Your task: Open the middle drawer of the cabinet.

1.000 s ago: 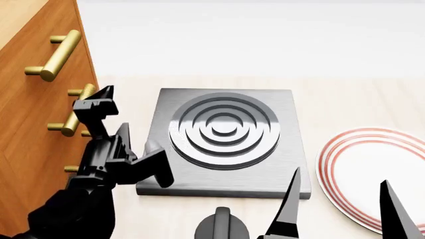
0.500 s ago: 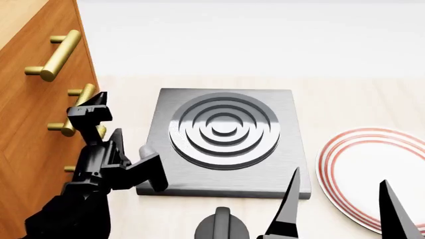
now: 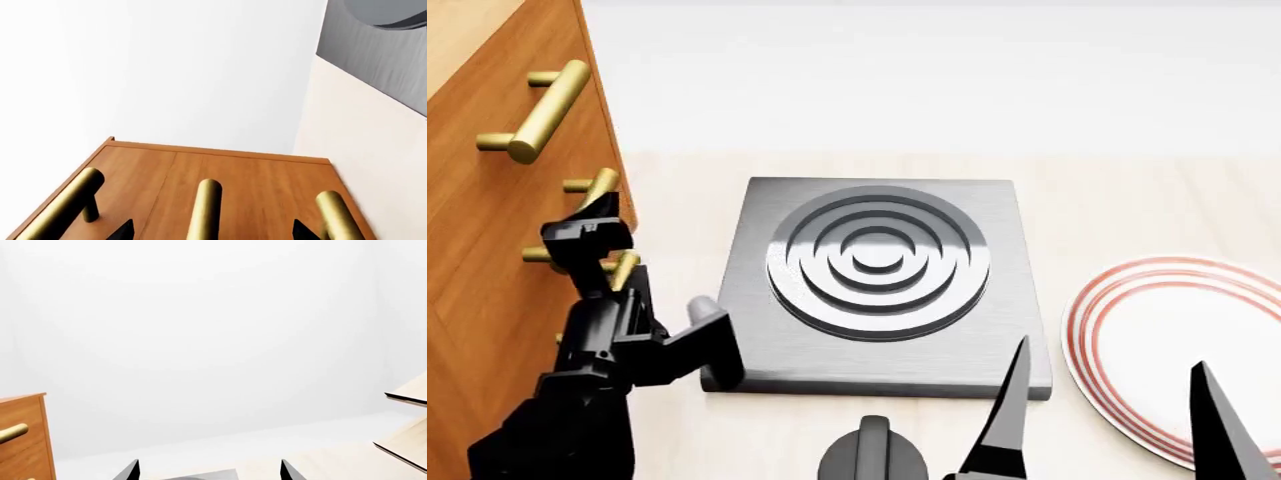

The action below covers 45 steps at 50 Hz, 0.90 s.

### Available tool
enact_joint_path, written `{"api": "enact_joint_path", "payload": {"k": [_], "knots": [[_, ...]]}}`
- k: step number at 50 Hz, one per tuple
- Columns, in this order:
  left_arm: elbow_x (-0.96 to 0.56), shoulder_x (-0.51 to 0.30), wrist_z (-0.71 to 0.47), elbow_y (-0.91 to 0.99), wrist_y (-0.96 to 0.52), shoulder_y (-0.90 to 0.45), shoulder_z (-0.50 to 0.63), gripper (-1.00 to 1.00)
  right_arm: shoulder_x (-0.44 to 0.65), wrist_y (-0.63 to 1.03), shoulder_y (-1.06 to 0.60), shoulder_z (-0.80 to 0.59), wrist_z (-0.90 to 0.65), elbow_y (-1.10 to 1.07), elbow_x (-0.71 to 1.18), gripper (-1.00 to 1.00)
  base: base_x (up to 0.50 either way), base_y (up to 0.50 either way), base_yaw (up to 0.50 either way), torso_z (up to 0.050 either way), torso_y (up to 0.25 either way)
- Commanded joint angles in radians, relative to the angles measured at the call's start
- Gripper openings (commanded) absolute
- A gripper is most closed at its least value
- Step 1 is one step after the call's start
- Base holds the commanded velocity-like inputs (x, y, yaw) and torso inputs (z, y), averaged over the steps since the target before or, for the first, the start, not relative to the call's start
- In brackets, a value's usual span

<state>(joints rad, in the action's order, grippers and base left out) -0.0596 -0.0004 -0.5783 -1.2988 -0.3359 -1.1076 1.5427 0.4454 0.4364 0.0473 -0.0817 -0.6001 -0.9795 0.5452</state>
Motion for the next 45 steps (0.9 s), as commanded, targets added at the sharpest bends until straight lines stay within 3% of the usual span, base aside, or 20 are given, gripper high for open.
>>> {"api": "enact_joint_path", "payload": {"k": [1, 45], "knots": [[0.017, -0.002, 0.005, -0.010, -0.035, -0.002, -0.022, 1.00, 0.006, -0.008, -0.001, -0.009, -0.004, 0.006, -0.001, 1.00, 0.00, 0.00, 0.00, 0.000, 0.000], [0.061, -0.041, -0.030, -0.010, -0.075, -0.004, -0.051, 1.00, 0.027, -0.024, -0.005, -0.028, -0.031, 0.012, 0.002, 1.00, 0.00, 0.00, 0.00, 0.000, 0.000]]}}
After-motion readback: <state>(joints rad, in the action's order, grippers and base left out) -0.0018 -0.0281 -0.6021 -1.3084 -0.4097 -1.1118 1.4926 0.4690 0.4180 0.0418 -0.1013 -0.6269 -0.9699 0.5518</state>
